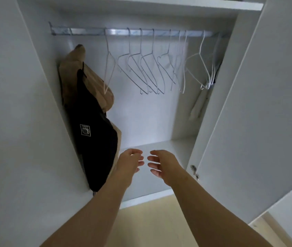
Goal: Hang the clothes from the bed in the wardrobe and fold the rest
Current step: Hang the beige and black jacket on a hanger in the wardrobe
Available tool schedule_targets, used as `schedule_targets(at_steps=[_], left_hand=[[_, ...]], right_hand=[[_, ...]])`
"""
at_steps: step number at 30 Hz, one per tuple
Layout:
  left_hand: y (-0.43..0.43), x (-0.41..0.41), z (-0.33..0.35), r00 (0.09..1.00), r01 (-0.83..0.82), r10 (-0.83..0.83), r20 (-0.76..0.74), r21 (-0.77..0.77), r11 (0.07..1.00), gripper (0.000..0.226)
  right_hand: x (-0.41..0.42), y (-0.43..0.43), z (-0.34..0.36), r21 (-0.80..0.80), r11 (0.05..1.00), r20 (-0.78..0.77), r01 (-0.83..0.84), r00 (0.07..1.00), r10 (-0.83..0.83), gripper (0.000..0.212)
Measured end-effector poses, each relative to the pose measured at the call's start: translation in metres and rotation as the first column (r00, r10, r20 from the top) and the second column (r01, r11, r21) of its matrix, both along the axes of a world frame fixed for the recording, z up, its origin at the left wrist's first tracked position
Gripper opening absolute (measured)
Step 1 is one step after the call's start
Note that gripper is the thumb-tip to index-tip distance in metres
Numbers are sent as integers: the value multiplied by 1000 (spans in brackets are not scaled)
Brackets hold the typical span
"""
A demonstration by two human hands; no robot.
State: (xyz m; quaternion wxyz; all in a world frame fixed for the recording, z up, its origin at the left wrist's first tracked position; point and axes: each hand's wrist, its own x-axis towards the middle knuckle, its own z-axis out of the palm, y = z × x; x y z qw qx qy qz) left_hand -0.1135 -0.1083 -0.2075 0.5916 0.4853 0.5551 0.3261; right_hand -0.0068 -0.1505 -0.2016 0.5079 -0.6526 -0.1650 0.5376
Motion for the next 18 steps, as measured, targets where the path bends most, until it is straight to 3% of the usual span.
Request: schedule_targets(at_steps=[10,18], left_hand=[[-199,0,-62,984,146,-165,-65,-224,963,20],[-298,-28,-87,916,331,-373,-148,-247,911,20]], right_hand=[[0,-220,-70,-185,965,-75,184,977,-201,9],[-45,-343,-105,-275,891,-90,361,913,-397,8]])
